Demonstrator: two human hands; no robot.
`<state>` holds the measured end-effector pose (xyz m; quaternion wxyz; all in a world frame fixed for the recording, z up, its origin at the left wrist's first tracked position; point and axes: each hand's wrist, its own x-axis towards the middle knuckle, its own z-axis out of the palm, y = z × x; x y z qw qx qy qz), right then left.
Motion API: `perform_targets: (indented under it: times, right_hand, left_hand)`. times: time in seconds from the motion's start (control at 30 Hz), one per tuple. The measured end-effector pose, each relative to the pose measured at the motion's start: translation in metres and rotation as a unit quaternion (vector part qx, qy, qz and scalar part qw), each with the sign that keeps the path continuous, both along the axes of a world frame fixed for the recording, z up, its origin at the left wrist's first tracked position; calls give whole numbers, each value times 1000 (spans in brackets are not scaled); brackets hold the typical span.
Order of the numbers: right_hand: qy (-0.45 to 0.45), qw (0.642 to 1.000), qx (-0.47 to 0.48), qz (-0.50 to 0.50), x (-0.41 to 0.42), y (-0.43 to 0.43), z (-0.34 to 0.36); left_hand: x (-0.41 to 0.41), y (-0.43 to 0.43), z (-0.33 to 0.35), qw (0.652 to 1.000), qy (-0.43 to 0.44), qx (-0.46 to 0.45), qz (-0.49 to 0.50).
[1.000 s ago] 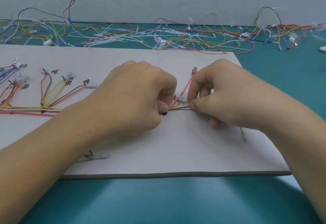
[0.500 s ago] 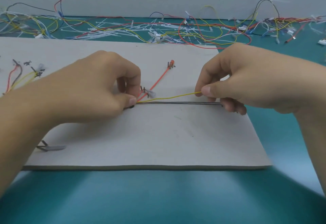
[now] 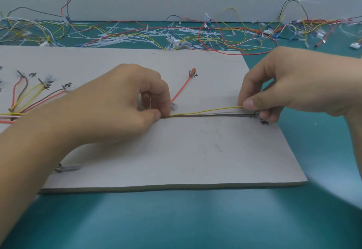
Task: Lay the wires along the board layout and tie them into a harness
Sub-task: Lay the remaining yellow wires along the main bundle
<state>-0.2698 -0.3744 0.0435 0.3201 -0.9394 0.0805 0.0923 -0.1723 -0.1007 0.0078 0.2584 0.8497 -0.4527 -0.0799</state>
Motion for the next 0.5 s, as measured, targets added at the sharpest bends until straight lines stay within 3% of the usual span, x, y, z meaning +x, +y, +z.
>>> perform_targets:
  times: [0.5]
  right_hand:
    - [18,996,-73,55,-2,-4,6]
  left_hand:
    - [2,1,-1,1000,14,-4,13]
